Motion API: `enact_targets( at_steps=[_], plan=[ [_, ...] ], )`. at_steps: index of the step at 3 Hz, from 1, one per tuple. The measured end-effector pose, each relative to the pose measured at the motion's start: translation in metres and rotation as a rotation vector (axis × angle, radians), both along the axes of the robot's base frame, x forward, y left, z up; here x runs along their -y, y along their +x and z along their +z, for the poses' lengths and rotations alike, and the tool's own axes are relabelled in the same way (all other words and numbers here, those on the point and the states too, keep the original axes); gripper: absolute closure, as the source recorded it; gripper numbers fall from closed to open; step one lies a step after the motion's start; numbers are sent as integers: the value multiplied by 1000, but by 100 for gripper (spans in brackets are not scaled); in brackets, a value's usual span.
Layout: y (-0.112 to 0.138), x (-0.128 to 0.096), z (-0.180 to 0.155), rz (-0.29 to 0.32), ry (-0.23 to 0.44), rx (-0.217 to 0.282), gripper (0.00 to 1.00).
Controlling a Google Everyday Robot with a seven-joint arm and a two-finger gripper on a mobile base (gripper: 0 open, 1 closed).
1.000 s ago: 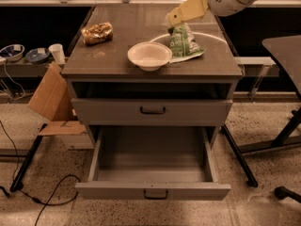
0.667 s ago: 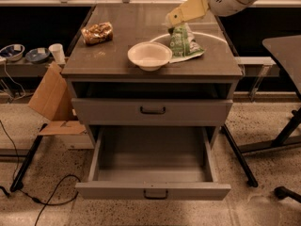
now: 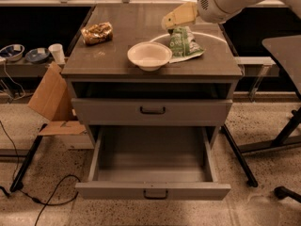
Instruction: Place green jalapeno chip bag into middle drawer
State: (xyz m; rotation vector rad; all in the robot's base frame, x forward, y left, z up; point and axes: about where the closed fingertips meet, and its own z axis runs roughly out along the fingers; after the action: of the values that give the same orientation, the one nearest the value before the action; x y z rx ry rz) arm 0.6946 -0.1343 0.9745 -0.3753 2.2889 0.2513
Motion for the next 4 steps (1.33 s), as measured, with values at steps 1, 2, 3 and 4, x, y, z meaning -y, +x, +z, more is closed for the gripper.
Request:
enact_targets(
  at_steps=[1, 2, 3, 4],
  plan=[
    [35, 6, -22, -121, -4, -23, 0],
    [71, 12, -45, -222, -28, -50, 0],
    [100, 9, -63, -284, -51, -73, 0],
    [122, -3, -74, -305, -74, -98, 0]
  ],
)
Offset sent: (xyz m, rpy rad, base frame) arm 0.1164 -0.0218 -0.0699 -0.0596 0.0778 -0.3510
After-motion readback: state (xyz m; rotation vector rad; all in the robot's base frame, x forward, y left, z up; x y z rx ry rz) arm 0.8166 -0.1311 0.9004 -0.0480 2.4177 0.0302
